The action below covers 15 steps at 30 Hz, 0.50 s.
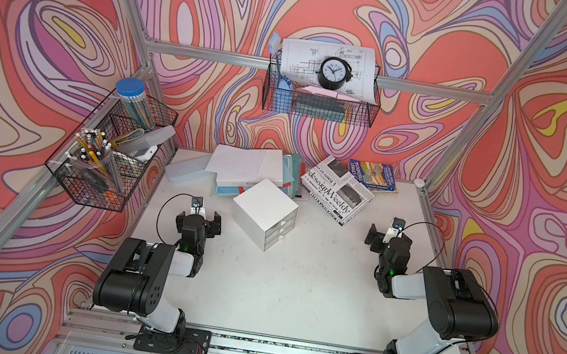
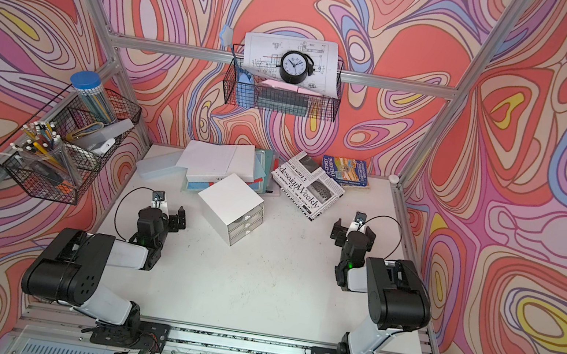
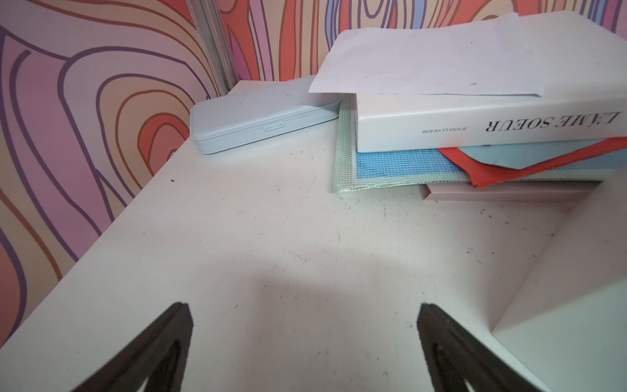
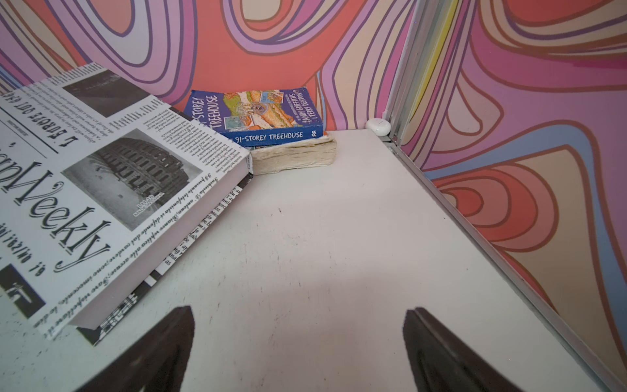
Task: Put the bluetooth earphones in the drawer according to color
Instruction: Reset both arms
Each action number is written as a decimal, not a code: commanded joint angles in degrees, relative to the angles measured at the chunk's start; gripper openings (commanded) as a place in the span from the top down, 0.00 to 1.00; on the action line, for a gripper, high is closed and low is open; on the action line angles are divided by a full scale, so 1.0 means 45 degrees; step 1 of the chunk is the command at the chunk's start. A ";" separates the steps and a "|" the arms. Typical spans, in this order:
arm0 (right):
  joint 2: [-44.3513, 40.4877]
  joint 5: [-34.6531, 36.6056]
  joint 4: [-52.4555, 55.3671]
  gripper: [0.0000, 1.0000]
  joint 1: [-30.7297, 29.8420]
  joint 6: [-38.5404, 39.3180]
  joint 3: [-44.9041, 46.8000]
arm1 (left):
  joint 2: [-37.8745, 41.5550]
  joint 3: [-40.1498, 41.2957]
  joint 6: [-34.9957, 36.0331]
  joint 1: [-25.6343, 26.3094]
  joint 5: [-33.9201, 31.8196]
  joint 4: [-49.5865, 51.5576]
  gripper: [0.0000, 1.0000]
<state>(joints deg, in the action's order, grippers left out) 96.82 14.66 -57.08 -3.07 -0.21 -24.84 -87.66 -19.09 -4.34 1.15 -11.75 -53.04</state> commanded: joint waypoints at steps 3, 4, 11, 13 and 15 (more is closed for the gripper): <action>0.0155 -0.0331 0.0020 0.02 0.0038 -0.0294 -0.0221 | -0.0102 -0.0221 0.0097 -0.0006 0.0094 -0.0115 0.02; 0.0161 -0.0341 0.0020 0.02 0.0039 -0.0317 -0.0223 | -0.0073 -0.0222 0.0100 -0.0001 0.0094 -0.0086 0.01; 0.0176 -0.0308 -0.0038 0.02 0.0038 -0.0296 -0.0224 | -0.0096 -0.0334 0.0298 0.0009 0.0556 0.0166 0.02; 0.0175 -0.0319 -0.0030 0.02 0.0045 -0.0287 -0.0222 | -0.0072 -0.0347 0.0268 -0.0001 0.0560 0.0189 0.01; 0.0184 -0.0315 -0.0031 0.02 0.0048 -0.0296 -0.0222 | -0.0074 -0.0347 0.0263 -0.0011 0.0560 0.0184 0.01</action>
<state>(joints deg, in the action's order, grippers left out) 96.92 13.63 -57.01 -3.07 -1.15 -25.17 -87.66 -19.77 -3.86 1.15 -10.24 -52.51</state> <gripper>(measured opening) 0.983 0.986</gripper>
